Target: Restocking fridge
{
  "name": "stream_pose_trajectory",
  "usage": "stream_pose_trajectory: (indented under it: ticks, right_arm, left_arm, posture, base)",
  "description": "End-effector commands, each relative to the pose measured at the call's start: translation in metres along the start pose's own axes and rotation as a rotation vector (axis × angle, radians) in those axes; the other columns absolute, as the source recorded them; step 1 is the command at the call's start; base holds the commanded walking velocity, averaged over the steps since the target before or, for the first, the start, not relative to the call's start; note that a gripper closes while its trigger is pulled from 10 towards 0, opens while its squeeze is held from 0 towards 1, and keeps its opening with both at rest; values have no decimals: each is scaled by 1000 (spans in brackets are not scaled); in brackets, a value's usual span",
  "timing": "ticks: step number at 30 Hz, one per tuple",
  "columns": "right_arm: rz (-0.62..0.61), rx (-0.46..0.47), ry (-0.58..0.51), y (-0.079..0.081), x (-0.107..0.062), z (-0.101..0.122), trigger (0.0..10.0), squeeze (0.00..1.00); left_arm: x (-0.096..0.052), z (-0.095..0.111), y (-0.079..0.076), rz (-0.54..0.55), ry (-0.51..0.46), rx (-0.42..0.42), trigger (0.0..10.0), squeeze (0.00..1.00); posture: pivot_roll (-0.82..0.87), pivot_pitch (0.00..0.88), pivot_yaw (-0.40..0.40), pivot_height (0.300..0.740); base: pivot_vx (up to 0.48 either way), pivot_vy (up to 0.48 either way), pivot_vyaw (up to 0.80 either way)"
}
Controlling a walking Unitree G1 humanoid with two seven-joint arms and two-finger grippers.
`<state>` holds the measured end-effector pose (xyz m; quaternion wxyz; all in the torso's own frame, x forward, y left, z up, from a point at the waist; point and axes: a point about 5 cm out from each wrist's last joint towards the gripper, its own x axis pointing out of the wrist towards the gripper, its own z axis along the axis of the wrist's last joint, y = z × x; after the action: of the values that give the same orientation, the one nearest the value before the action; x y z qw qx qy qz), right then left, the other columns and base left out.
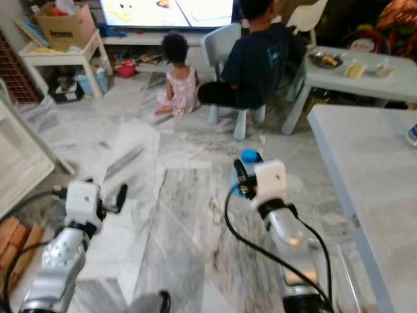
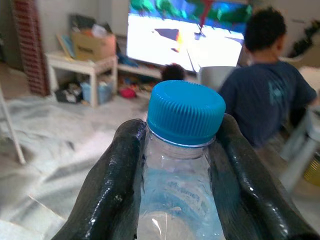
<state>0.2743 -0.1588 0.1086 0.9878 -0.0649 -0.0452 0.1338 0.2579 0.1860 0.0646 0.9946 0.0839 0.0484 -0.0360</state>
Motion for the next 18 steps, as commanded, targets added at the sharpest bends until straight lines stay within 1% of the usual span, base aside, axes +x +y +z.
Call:
stream_pose_trajectory:
  ticks: [1,4,8,18]
  right_arm:
    - [-26,-12,-18,-6,0,3,10000,0]
    - [-25,-13,-12,-5,-2,0,10000,0]
    - [-19,-21,-18,-4,1,0,10000,0]
    - [-13,-40,-26,-7,5,1,10000,0]
  left_arm:
    - [0,-4,2,20,19,-16,10000,0]
    - [1,-6,4,32,31,-20,10000,0]
    - [3,-7,-1,24,37,-37,10000,0]
    - [5,-10,-1,51,49,-28,10000,0]
  posture:
    - [0,0,-7,740]
    - [-5,0,-6,740]
    - [-7,0,-5,740]
    - [1,0,-10,740]
  base:
    - [300,0,706]
    - [321,0,708]
    - [274,0,709]
    - [251,0,706]
